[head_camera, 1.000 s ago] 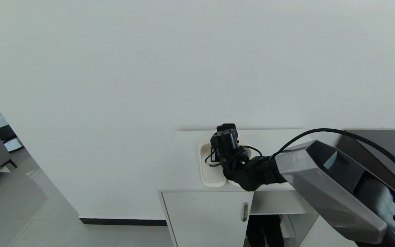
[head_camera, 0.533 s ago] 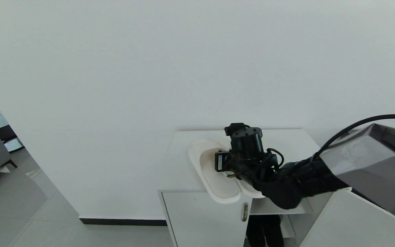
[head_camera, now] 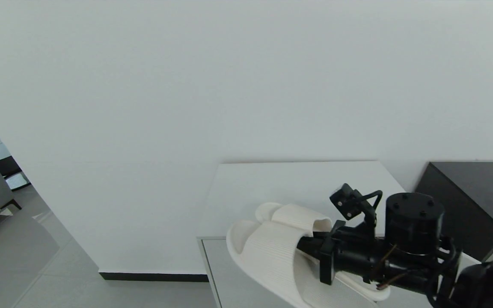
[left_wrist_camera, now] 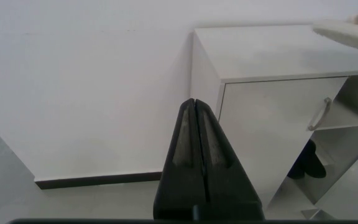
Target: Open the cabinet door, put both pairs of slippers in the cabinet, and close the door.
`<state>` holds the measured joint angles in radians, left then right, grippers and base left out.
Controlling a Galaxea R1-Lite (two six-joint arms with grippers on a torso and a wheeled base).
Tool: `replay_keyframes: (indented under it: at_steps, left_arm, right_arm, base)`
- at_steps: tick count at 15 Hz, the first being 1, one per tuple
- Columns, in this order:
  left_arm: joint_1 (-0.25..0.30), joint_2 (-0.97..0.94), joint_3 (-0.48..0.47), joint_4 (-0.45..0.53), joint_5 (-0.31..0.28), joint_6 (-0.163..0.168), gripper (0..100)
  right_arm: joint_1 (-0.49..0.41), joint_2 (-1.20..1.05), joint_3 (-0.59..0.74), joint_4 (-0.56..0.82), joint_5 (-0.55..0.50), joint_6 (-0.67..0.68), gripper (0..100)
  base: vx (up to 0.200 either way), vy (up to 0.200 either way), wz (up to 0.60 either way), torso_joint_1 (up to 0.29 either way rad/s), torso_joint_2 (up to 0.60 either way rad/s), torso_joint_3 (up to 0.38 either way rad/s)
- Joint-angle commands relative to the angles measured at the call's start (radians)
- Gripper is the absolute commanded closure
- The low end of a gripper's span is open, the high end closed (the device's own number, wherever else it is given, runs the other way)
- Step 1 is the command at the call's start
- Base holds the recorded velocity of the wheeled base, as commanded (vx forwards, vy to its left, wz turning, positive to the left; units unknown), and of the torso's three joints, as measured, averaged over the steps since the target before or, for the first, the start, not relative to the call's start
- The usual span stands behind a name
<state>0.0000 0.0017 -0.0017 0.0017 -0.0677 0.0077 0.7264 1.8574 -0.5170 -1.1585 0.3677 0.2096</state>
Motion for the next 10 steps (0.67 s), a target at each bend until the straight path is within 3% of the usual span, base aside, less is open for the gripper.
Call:
replay_keyframes:
  at_steps: [1,3,10]
  left_arm:
    - [0.0,0.0,0.0,0.0,0.0,0.0,100]
    - [0.0,0.0,0.0,0.0,0.0,0.0,100]
    - [-0.002,0.0,0.0,0.0,0.002,-0.002,100]
  right_arm:
    - [-0.004,-0.093,0.061,-0.006,0.017,-0.001,100]
    - [-0.004,-0.093,0.071,-0.006,0.019,-0.001,100]
    - [0.001,-0.092,0.08,-0.007,0.019,-0.001,100]
  base:
    - [0.0,0.0,0.0,0.0,0.0,0.0]
    - [0.0,0.0,0.0,0.0,0.0,0.0]
    - [-0.2,0.0,0.0,0.002,0.0,0.002]
